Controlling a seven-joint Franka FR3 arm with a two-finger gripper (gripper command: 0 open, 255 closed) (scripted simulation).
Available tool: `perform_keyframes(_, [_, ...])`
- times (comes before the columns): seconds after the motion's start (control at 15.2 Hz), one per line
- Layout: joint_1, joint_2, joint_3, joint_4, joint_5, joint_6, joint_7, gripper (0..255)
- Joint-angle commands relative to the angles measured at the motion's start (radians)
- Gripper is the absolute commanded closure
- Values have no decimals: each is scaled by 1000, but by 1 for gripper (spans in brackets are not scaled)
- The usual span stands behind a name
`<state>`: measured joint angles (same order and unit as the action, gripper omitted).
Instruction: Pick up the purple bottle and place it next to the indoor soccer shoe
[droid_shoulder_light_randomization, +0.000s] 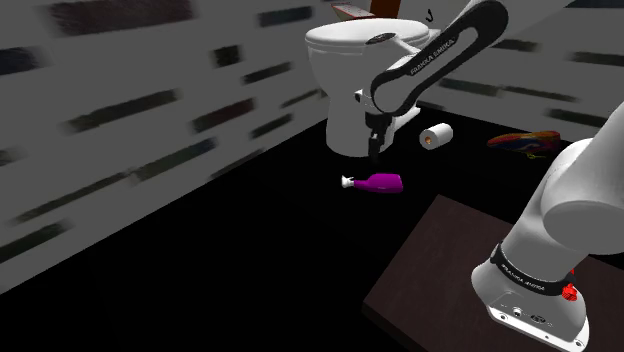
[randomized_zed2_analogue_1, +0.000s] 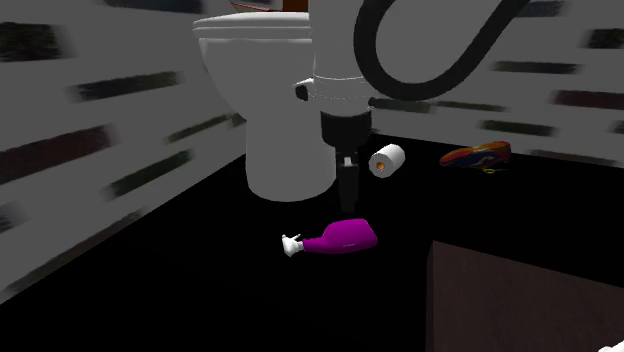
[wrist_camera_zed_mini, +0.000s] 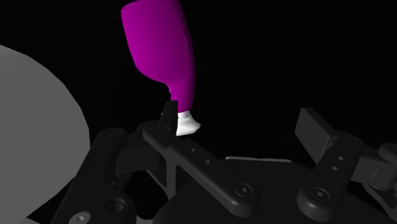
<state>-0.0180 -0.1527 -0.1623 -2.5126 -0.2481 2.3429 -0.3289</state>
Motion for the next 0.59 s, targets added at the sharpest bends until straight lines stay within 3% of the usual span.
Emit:
perform_keyframes(0.0, [-5,90,-16,26,1,60,-46,0])
perform_keyframes(0.53, [-42,426,-24,175,33,227,-211,0])
